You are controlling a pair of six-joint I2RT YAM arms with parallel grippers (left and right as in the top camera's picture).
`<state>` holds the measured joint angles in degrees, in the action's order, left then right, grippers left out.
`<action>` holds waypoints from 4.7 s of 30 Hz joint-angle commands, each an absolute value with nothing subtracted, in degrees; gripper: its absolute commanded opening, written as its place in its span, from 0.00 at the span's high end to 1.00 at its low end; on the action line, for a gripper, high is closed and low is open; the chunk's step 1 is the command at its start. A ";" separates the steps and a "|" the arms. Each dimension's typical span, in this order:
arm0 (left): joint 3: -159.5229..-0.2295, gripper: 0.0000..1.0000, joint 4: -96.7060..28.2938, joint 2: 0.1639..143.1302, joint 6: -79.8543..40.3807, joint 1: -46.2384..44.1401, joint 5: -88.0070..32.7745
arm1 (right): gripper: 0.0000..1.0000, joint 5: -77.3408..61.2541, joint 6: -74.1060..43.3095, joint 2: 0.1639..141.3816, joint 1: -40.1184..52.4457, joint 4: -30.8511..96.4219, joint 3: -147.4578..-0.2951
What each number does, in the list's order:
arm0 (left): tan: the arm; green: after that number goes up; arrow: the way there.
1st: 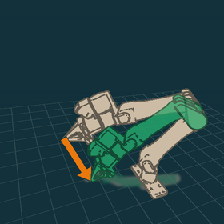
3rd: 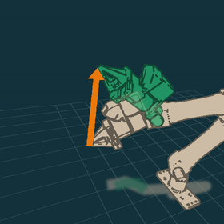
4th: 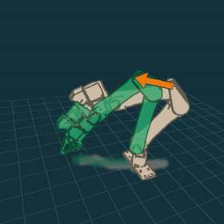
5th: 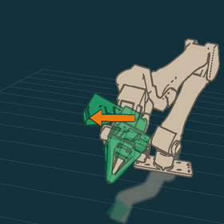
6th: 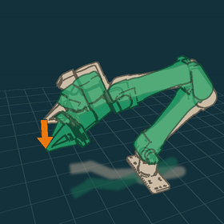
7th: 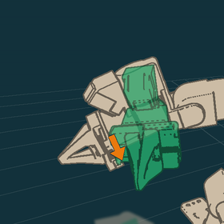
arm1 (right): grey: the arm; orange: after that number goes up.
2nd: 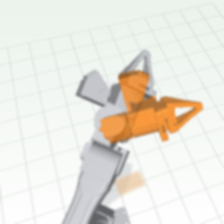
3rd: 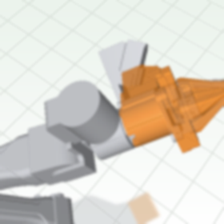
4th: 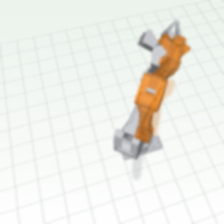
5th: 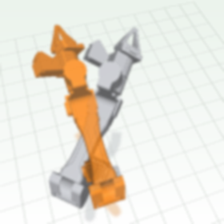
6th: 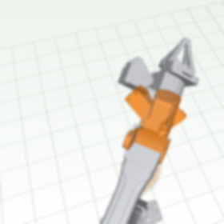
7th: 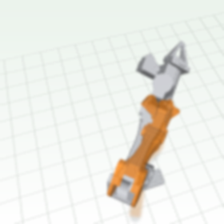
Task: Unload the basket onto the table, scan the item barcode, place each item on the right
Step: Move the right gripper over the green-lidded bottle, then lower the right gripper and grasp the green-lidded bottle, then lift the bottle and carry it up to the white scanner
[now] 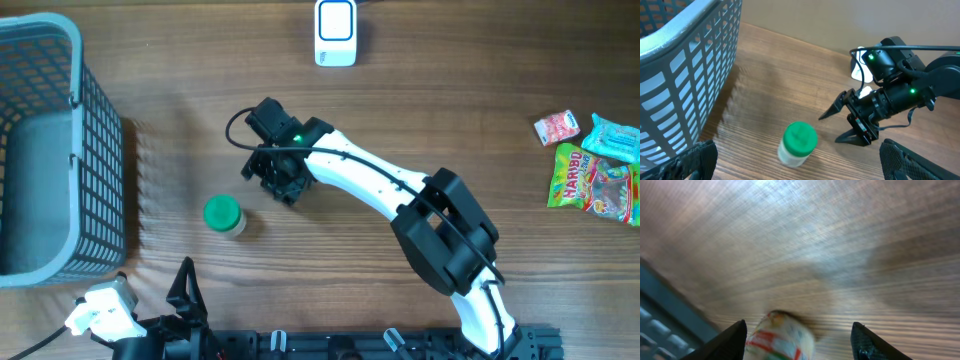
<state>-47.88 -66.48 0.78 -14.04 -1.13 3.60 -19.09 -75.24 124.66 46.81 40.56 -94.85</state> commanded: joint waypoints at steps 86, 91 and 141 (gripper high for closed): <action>-68.71 0.00 -53.87 0.38 -6.39 -1.50 5.87 | 0.00 5.63 -32.08 126.85 65.63 35.79 -99.31; -68.71 0.00 -53.84 0.38 -6.35 -1.50 5.89 | 0.00 6.13 -31.59 128.07 66.43 34.89 -99.31; -33.28 0.00 -43.46 0.38 -18.52 -1.50 -3.22 | 0.45 4.36 -27.97 124.60 30.74 59.33 -99.31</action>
